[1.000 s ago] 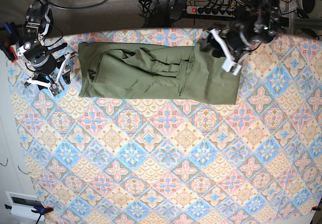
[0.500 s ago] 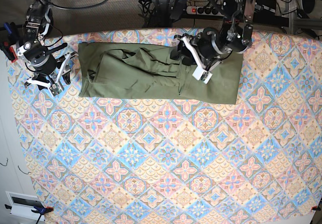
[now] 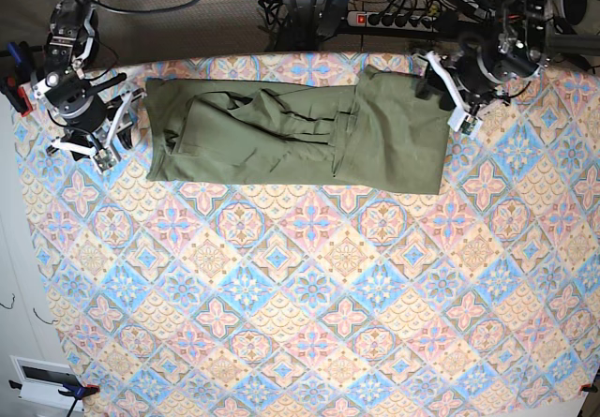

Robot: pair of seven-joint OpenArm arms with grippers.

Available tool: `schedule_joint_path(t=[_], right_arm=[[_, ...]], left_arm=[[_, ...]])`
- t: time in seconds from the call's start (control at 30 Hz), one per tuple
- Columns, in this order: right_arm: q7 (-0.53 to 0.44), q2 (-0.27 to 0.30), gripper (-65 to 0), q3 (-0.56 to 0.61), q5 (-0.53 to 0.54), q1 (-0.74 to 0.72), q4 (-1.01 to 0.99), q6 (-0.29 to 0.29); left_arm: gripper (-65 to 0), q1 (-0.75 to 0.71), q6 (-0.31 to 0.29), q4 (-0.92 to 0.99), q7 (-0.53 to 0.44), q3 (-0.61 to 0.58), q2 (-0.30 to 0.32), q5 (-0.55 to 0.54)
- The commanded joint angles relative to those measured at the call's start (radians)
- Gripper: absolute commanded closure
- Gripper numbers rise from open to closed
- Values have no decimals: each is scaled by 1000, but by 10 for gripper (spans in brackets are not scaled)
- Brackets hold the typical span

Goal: Layout the t-shirt on the table in an organized manner, then fold the t-shirt properly
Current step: 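Raise the left gripper and reposition it over the strip's end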

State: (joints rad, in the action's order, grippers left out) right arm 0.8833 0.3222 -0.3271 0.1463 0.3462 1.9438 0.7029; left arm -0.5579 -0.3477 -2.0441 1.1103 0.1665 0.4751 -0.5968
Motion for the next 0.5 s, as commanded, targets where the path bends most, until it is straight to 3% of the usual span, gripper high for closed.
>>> schedule_joint_path(t=[0.0,0.27,0.47], right_arm=[[-20,16,-246,-7,11,-8,18,-5],[-20,16,-246,-7,11,-9,18,-5],[-20,15,-246,-7,11,-11,18,-5]], left_arm=[[-272,-15,-4,-17,-12,5,29,-8],[-272,-50,0,-13,-8,0,164,1],[-272,-43,0,7,-12,-28,156,183]])
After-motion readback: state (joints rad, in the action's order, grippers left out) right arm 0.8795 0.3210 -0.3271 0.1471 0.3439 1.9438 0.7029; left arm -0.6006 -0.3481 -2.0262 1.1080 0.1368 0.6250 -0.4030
